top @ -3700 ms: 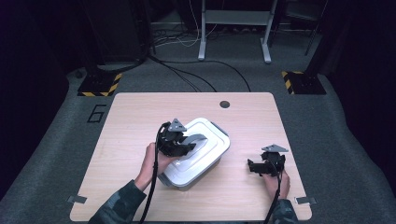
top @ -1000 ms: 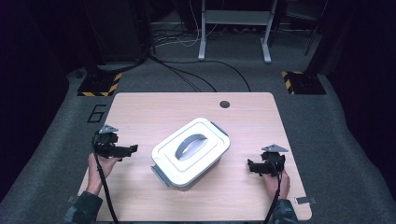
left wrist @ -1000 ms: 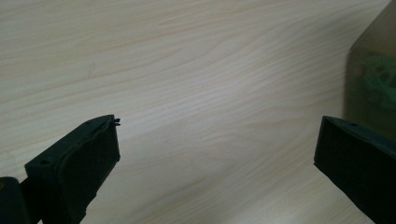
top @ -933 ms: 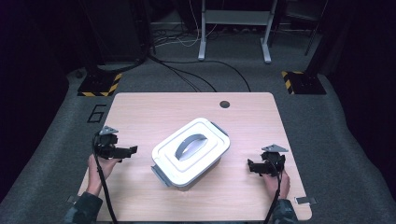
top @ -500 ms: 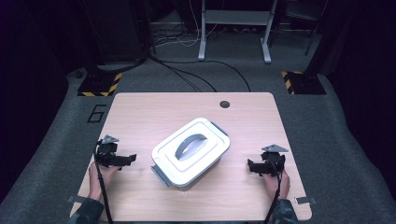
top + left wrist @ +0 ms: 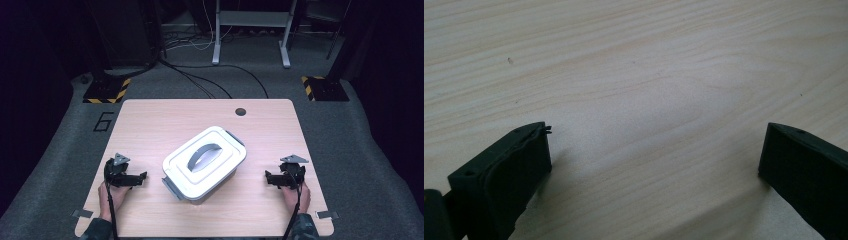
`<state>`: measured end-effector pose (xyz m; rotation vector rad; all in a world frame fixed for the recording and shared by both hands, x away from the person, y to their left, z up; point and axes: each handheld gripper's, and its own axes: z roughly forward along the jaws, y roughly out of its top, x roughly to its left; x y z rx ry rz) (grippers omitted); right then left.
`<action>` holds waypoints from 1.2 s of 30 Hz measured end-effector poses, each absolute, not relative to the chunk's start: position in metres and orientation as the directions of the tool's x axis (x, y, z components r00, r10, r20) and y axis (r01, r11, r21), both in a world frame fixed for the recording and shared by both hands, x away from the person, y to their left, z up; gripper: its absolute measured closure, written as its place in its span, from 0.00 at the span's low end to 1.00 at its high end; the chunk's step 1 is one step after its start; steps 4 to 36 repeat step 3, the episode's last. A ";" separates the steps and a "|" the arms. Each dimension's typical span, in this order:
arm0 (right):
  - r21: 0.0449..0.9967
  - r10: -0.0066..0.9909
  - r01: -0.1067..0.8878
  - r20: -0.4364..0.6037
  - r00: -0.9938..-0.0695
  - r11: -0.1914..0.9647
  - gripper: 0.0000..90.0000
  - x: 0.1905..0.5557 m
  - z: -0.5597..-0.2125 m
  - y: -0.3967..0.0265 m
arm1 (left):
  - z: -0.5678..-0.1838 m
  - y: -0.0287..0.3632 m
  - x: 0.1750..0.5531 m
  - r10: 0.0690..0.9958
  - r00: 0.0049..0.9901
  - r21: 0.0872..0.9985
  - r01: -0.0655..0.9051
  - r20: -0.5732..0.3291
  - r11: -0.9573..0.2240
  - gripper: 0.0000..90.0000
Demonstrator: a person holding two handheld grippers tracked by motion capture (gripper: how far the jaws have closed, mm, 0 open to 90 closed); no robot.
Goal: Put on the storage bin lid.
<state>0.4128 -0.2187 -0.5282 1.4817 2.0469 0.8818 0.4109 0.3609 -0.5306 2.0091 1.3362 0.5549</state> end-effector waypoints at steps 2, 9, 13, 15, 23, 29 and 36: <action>0.726 0.950 0.654 0.002 -0.313 0.214 0.04 0.413 -0.528 -0.219 | -0.531 0.361 0.410 0.918 0.396 0.720 0.639 -0.004 -0.272 0.00; 0.725 0.951 0.656 0.005 -0.311 0.211 0.04 0.413 -0.528 -0.218 | -0.531 0.361 0.410 0.918 0.395 0.721 0.638 -0.004 -0.271 0.00; 0.725 0.951 0.656 0.005 -0.311 0.211 0.04 0.413 -0.528 -0.218 | -0.531 0.361 0.410 0.918 0.395 0.721 0.638 -0.004 -0.271 0.00; 0.725 0.951 0.656 0.005 -0.311 0.211 0.04 0.413 -0.528 -0.218 | -0.531 0.361 0.410 0.918 0.395 0.721 0.638 -0.004 -0.271 0.00; 0.725 0.951 0.656 0.005 -0.311 0.211 0.04 0.413 -0.528 -0.218 | -0.531 0.361 0.410 0.918 0.395 0.721 0.638 -0.004 -0.271 0.00; 0.725 0.951 0.656 0.005 -0.311 0.211 0.04 0.413 -0.528 -0.218 | -0.531 0.361 0.410 0.918 0.395 0.721 0.638 -0.004 -0.271 0.00; 0.725 0.951 0.656 0.005 -0.311 0.211 0.04 0.413 -0.528 -0.218 | -0.531 0.361 0.410 0.918 0.395 0.721 0.638 -0.004 -0.271 0.00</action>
